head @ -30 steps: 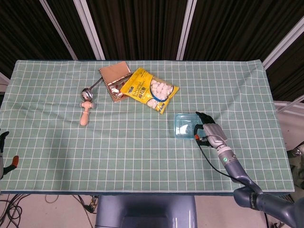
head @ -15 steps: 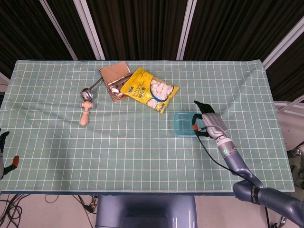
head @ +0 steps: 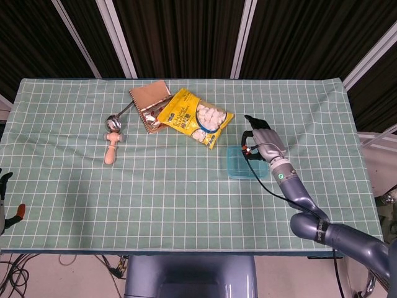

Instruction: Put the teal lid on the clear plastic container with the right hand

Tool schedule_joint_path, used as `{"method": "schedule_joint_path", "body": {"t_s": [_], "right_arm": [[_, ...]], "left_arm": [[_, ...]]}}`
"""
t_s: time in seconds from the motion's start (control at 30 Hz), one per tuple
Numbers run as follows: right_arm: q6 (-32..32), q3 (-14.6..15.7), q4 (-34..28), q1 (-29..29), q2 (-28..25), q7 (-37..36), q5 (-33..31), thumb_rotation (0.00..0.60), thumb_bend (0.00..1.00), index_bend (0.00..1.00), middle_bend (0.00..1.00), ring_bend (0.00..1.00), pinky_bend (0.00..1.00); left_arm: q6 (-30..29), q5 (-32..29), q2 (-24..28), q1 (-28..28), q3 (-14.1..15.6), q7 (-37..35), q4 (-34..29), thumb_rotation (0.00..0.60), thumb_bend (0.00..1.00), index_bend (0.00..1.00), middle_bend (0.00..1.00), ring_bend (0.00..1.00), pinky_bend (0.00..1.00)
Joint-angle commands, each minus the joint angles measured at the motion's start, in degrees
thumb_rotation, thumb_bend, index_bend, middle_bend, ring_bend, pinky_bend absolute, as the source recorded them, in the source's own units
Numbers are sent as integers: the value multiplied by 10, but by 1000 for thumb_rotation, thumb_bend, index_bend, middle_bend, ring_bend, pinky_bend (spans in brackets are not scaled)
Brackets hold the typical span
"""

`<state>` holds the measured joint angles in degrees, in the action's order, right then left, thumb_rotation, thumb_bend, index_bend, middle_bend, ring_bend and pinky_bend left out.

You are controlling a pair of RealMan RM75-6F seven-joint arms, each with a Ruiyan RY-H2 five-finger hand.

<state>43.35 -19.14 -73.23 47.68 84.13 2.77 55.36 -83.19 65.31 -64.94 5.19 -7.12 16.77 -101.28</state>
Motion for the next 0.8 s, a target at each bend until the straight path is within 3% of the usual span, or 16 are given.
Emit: {"method": "schedule_joint_path", "body": {"t_s": [0.03,0.4,0.8], "right_arm": [[-16,-3,31,20,23,16,-24,600,534,589,0,0,0],[-42,5,106,51,74,24,-42,600,534,589,0,0,0],[-58,11,147,58,100,3,-32,600,534,589,0,0,0]], "left_arm": [[2,-3,1,1,-1,-1,0,600,348,133,0,0,0],[7,-12,6,2,-5,-7,-1,600,349,133,0,0,0],[8,-17,7,3,-6,-8,0,600,349,137,0,0,0]]}}
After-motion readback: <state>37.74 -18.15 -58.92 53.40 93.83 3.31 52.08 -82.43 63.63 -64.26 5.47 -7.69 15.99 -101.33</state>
